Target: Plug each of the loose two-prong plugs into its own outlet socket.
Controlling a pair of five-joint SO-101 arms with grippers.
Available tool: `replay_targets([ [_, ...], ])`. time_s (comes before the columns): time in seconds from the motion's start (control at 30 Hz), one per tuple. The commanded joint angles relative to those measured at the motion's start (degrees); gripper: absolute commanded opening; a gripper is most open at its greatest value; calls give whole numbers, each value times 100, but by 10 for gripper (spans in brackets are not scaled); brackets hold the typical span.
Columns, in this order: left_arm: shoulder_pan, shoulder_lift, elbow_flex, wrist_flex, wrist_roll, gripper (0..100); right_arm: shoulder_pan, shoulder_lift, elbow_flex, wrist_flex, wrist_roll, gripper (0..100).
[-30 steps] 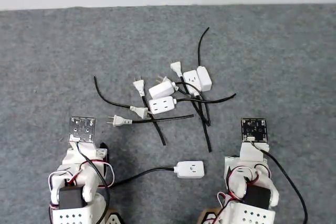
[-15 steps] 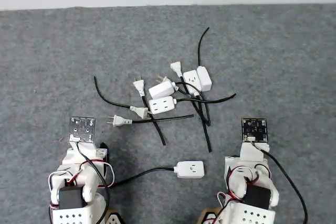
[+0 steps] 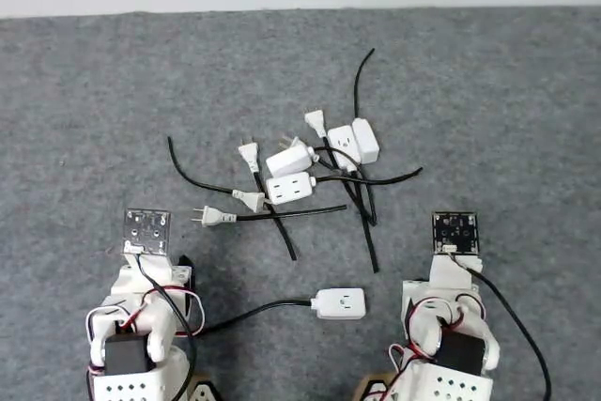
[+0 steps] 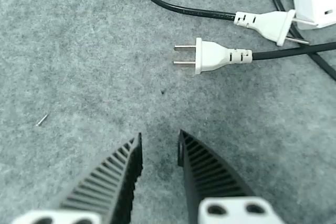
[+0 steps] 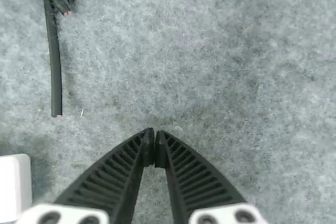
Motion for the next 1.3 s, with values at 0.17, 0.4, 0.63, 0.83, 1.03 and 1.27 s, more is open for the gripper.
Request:
replay_targets([
  [0.17, -9, -97, -48, 18, -44, 111, 57, -57, 105, 13, -26, 9],
  [0.4, -9, -97, -48, 18, -44, 111, 57, -57, 105, 13, -26, 9],
  [0.63, -9, -97, -48, 18, -44, 111, 57, -57, 105, 13, -26, 9],
  [0.83, 220, -97, -57, 18, -26, 111, 66, -57, 105, 4, -62, 9],
  [1.03, 958, -97, -57, 18, -26, 111, -391, -57, 105, 4, -26, 9],
  [1.27, 985, -97, -48, 18, -62, 112, -989, -57, 105, 4, -53, 9],
])
